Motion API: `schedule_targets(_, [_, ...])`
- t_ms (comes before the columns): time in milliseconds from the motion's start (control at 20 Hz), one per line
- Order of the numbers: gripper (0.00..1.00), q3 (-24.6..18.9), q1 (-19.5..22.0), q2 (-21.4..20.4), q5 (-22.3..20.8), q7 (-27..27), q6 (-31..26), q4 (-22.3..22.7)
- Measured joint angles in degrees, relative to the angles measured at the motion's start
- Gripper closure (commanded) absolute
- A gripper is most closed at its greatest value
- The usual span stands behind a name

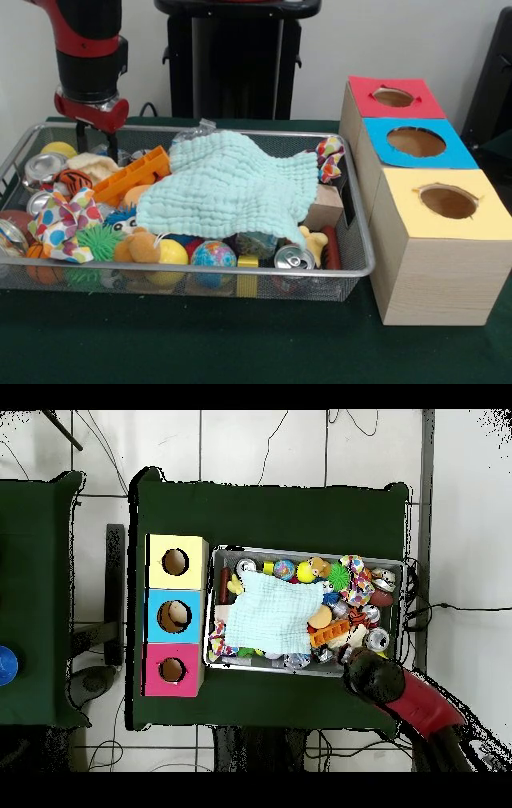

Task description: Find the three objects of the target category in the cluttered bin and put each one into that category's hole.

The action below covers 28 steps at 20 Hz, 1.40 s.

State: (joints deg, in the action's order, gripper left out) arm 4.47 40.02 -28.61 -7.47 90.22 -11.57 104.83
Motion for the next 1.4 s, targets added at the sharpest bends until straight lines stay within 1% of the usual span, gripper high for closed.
schedule_targets(200, [0.0,0.0,0.0,0.3,1.3,0.0,0.4,0.0])
schedule_targets(450, [0.0,0.3,-0.3,1.2,3.8,0.1,2.6,0.1])
schedule_targets(500, [0.0,0.6,-0.6,1.6,5.1,0.3,3.8,0.2])
schedule_targets(750, [0.0,1.2,-2.0,2.7,8.2,1.0,5.5,0.3])
schedule_targets(850, [0.0,2.1,-3.4,3.1,10.3,2.0,5.6,0.3])
schedule_targets(1150, [0.0,5.0,-6.8,3.3,13.8,4.1,5.2,0.4])
schedule_targets(1400, [0.0,7.8,-10.3,3.3,16.5,5.4,1.6,0.4])
